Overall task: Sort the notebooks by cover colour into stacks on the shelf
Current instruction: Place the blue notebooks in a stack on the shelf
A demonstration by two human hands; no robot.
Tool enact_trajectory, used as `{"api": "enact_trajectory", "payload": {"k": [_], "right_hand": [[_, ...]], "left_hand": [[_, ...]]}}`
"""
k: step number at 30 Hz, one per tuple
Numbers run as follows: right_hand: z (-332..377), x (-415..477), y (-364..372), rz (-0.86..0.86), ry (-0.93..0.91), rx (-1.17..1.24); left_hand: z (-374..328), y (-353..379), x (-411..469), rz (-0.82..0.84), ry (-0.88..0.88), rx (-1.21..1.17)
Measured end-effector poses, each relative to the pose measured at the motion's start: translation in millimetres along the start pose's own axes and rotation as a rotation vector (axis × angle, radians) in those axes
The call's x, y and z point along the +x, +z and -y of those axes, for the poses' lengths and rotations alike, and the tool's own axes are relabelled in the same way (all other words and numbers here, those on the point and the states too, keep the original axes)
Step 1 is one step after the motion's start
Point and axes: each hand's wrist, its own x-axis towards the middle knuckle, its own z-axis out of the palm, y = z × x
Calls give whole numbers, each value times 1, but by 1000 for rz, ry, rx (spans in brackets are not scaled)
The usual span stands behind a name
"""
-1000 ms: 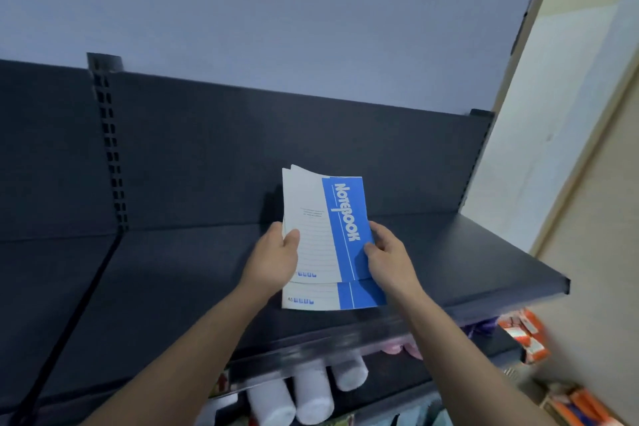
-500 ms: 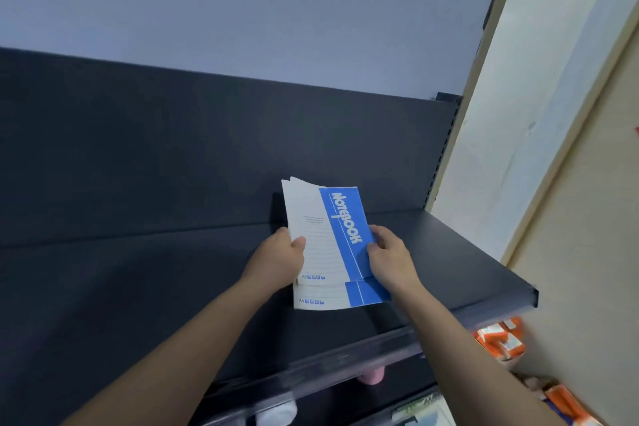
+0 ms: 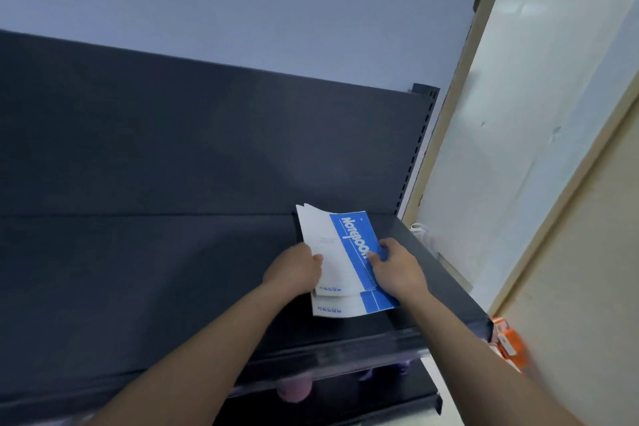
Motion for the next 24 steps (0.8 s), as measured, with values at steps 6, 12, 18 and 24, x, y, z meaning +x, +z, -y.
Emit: {"api": "enact_trajectory", "payload": {"k": [6,12,18,24], "right_hand": [[-27,18,-5,23,-22,-160],[-41,31,-3,22,-73,-322],[-27,37,-2,-6,-171,-428],[14,31,24,-31,-424,-313]], "left_hand": [[-21,25,1,-39,-18,203],[-28,31,-2,-99,-14,400],[-22,22,-5,-100,-11,407],[11,-23,-28,-248,-21,489]]}}
